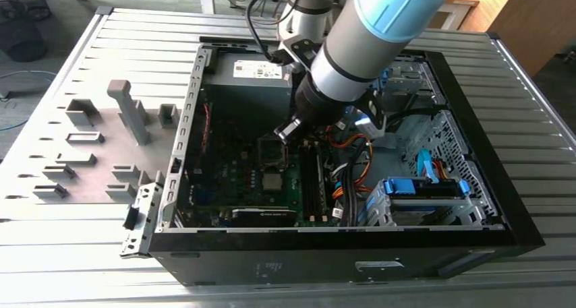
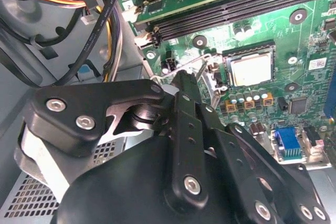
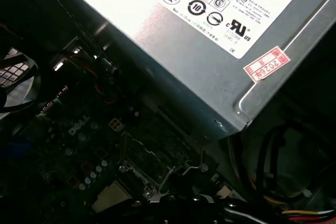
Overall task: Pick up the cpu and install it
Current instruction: 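Close the cpu cover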
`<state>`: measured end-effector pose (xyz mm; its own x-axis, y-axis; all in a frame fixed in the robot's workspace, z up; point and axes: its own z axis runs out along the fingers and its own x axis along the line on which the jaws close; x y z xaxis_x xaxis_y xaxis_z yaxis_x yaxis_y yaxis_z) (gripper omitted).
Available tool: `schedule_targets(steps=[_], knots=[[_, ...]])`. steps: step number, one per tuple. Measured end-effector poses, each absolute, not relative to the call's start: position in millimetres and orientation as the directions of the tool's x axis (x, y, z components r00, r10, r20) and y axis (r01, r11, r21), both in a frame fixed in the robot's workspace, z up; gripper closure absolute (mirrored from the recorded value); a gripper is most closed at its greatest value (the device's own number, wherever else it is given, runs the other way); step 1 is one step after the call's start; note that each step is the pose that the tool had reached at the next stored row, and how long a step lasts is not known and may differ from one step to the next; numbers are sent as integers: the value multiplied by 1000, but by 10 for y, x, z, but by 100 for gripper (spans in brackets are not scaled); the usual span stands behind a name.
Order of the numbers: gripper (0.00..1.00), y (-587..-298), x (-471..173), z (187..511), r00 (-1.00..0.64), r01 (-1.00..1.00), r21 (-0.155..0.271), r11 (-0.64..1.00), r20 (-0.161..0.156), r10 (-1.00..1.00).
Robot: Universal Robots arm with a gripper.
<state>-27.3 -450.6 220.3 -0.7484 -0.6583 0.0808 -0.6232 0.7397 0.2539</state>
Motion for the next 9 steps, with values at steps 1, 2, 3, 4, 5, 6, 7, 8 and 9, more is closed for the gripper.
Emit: schedule_targets(steps=[1,2,3,4,5,6,7,8,9], knots=[[89,-4510,-271,2204,-748,-624,254,739,81,-659],[89,-4514,-269,2205,-747,-624,255,739,82,-659],[89,-4518,-267,2206,-747,-624,256,738,83,-660],[89,-4522,-264,2207,-747,-624,256,738,84,-660],[89,-4526,-261,2207,-746,-624,257,738,84,-660],[89,-4531,-258,2208,-746,-624,258,738,85,-661],[89,-4535,-255,2208,-745,-624,259,737,86,-661],[89,-4539,-251,2208,-745,-624,259,737,87,-661],[89,-4545,-248,2209,-745,-624,260,737,88,-662]])
